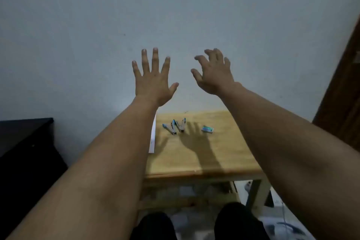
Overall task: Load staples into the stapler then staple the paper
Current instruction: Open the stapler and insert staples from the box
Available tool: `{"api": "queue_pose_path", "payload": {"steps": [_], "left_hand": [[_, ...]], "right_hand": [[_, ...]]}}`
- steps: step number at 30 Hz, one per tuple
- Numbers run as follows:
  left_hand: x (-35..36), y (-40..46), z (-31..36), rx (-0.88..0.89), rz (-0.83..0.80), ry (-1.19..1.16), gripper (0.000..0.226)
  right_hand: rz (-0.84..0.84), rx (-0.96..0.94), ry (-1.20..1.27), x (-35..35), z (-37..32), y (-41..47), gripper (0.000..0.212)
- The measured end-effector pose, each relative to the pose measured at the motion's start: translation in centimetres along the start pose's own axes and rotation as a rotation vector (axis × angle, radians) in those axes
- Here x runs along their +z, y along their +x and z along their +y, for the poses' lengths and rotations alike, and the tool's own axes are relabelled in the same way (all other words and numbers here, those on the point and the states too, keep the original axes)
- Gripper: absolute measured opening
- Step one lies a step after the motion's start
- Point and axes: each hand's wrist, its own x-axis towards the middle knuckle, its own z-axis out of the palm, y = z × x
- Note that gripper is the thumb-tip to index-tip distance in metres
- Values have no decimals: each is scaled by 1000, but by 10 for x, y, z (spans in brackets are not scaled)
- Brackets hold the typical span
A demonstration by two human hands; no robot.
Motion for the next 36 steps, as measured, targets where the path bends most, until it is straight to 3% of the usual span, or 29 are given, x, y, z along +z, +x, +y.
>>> {"api": "queue_pose_path", "payload": {"steps": [3,15,22,28,36], "left_hand": [[-20,-37,4,-11,-16,7,85],[-38,-101,15,9,-38,-34,74],[44,-89,12,3,-188,-88,66],[141,-74,8,-14,-387,-105,40],[239,-46,-16,-22,-497,-156,49]], "right_hand": [[69,-61,61,-12,-7,-35,47],[-27,-72,140,-20,-29,-101,39],[-210,18,283,55,-33,-81,32],[-441,137,307,159,-30,-59,24],[-588,241,197,251,-39,-17,28]]}}
